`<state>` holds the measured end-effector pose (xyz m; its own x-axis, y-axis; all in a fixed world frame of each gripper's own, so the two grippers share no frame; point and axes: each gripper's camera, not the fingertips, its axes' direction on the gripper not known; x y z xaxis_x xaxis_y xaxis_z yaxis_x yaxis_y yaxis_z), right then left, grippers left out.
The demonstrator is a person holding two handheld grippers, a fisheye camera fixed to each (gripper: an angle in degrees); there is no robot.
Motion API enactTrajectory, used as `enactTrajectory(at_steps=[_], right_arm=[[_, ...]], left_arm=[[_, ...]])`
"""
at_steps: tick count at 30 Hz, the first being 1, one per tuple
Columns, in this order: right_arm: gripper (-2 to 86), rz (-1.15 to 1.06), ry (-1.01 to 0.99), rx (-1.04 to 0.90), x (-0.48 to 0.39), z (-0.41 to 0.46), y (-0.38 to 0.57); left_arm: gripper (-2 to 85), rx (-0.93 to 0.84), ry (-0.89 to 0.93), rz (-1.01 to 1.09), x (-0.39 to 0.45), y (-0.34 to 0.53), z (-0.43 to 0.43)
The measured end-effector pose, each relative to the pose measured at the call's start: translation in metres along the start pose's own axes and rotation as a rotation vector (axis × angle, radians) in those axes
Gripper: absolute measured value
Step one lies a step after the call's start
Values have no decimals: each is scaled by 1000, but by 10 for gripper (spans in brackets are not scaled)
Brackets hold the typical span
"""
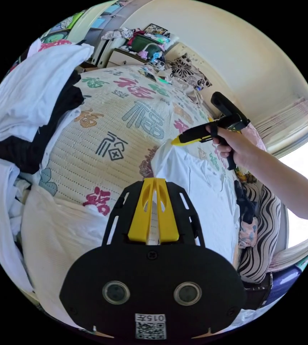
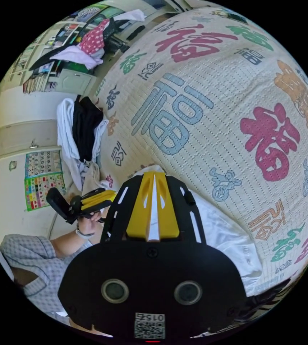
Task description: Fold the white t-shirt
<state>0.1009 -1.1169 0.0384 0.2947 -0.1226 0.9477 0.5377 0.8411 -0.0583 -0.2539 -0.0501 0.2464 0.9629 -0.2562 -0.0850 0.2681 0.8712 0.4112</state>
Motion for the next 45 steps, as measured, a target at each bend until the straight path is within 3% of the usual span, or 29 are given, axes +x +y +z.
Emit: enactTrajectory(at_steps=[5,8,12,17,23,26,28,31,35,37,41,45], right_arm=[[0,-22,-85,2,3,-4,-9],[14,-72,-19,-36,-7,-1,-11],[94,-85,69,-133,-15,3,-8],[27,-135,194,-222,-24,4,4],[11,-264,105,-139,-52,-31,31],[60,-317,196,-174,-62,-41,54],[81,-302,290,-96,-66,-62,75],[84,-289,277,118,-69,-122,131],[87,-271,-70,389,-38,-205,264],[86,-176,-90,494,-12,-227,340],[79,250,-26,657,67,-252,540],[81,706,-13,718,133,-251,725]], left_arm=[[-8,-4,23,-67,-14,12,17],[-8,-3,35,-89,-17,17,29],[-8,-12,46,-101,-16,22,46],[-7,-13,66,-118,-13,25,64],[-8,16,63,-175,-5,35,86],[-8,5,9,-226,-2,41,100],[-8,-14,-23,-220,5,44,106],[-8,-34,-95,-201,24,45,108],[-5,16,-156,-120,69,39,97],[3,16,-85,-4,118,27,106],[37,-114,58,260,225,2,167],[73,-337,262,548,381,-3,284]])
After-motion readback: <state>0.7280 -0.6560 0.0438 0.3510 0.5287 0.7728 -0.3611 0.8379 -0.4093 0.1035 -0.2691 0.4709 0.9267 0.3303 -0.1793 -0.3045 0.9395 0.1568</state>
